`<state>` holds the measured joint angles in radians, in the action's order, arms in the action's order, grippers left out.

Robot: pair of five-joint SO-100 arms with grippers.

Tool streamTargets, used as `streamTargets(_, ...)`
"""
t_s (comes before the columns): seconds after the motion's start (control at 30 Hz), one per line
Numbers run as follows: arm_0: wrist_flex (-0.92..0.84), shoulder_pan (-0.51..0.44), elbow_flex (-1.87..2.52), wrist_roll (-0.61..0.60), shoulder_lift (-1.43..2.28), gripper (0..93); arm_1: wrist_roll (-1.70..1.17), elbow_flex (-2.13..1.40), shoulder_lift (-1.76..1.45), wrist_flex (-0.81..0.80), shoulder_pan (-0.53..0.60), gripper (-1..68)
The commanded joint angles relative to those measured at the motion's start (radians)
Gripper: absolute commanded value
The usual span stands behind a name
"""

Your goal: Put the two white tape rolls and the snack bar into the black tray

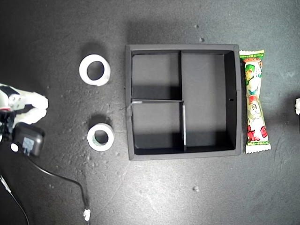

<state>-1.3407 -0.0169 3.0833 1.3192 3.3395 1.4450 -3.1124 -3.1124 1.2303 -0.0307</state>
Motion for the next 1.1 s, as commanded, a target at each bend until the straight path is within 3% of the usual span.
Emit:
streamTargets(0.0,0.006,0.018,0.055,0.003,0.048,0.9,-0.026,-0.012,0.0,0.005,-0.009,-0.1)
streamTargets(0.33,0.057,0.078,0.055,-0.061,0.049,0.1,-0.025,-0.012,0.0,0.005,-0.012,-0.1)
streamTargets(0.73,0.054,0.051,0.055,-0.035,0.049,0.0,-0.011,-0.012,0.0,0.003,-0.014,-0.1)
streamTargets(0.83,0.083,0.025,0.055,-0.002,0.049,0.3,-0.009,-0.012,0.0,-0.066,-0.028,-0.1)
streamTargets(0.93,0.143,-0.017,0.037,-0.064,0.048,10.9,-0.008,-0.012,0.0,-0.107,-0.058,-0.1)
streamTargets(1.07,0.232,-0.049,0.035,-0.098,0.048,15.4,0.187,-0.012,0.0,-0.144,-0.077,-0.2)
